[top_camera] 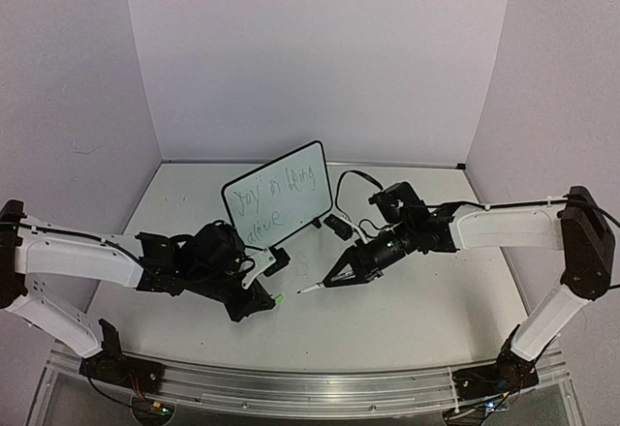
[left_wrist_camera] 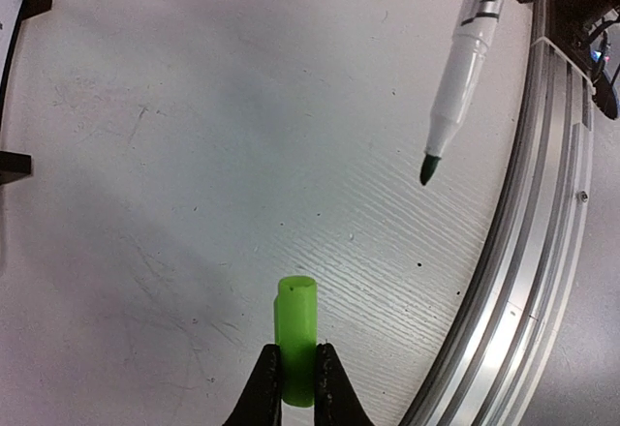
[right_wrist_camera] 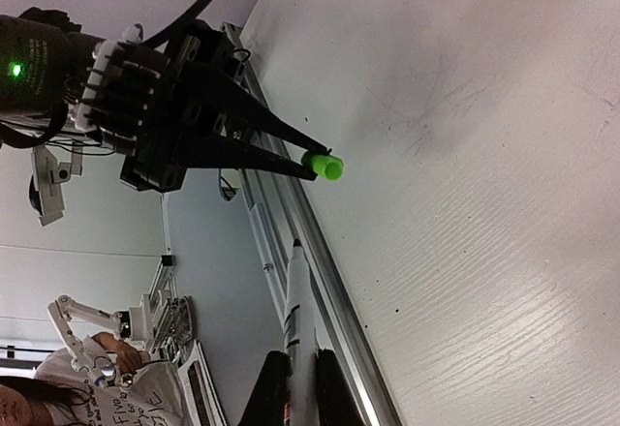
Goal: Write a sentence on the whiteboard
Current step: Insert the whiteboard marker without the cap into the pen cap.
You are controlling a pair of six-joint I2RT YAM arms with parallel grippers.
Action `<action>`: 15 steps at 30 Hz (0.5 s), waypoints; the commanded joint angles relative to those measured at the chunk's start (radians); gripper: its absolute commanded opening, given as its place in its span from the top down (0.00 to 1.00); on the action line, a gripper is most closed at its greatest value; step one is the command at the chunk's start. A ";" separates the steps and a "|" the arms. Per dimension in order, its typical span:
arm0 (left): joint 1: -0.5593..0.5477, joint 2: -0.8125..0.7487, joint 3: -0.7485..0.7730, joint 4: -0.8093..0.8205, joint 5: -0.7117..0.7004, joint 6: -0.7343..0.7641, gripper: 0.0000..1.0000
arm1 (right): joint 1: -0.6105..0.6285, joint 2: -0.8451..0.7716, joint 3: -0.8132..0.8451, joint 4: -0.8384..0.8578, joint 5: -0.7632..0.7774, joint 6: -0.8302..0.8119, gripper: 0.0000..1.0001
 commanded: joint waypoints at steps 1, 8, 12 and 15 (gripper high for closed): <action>-0.023 -0.041 0.005 0.025 0.034 0.020 1.00 | 0.003 0.025 0.044 -0.028 -0.058 -0.016 1.00; -0.056 -0.056 0.023 0.026 0.036 0.012 1.00 | 0.009 0.045 0.058 -0.038 -0.074 -0.021 1.00; -0.075 -0.053 0.033 0.022 0.030 0.011 1.00 | 0.014 0.055 0.064 -0.041 -0.088 -0.024 1.00; -0.081 -0.055 0.037 0.021 0.025 0.010 1.00 | 0.017 0.058 0.066 -0.044 -0.094 -0.028 1.00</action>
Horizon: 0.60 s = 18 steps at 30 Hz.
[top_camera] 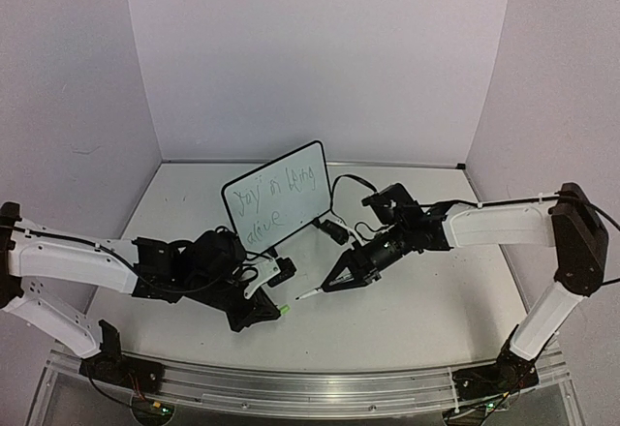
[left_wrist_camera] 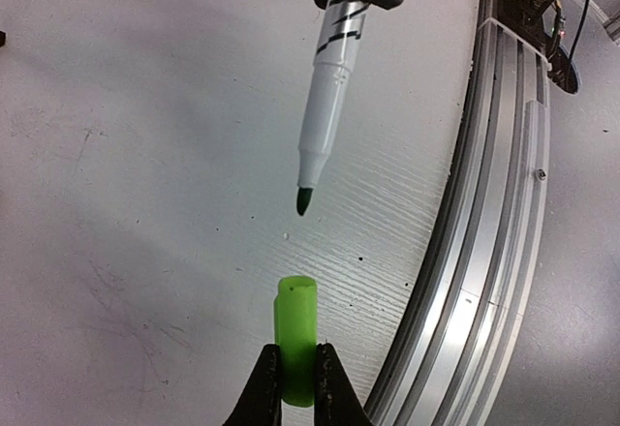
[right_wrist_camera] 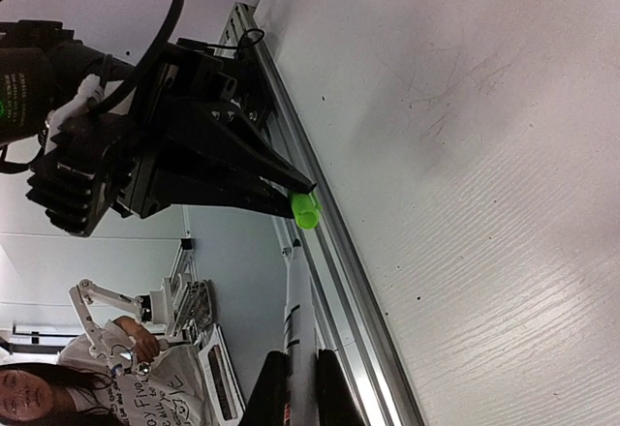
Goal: Write a sentence on the whiteboard
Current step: Insert the whiteboard marker without the cap into the pen cap.
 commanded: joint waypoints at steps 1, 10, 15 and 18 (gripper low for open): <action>-0.012 -0.029 0.036 0.022 0.000 0.006 1.00 | 0.010 0.018 0.038 -0.004 -0.035 -0.025 1.00; -0.018 -0.031 0.052 0.023 0.006 0.005 1.00 | 0.024 0.037 0.050 -0.009 -0.050 -0.034 1.00; -0.020 -0.029 0.060 0.022 0.013 0.007 1.00 | 0.032 0.058 0.064 -0.009 -0.057 -0.039 1.00; -0.021 -0.027 0.059 0.023 0.014 0.007 1.00 | 0.034 0.061 0.068 -0.009 -0.060 -0.042 1.00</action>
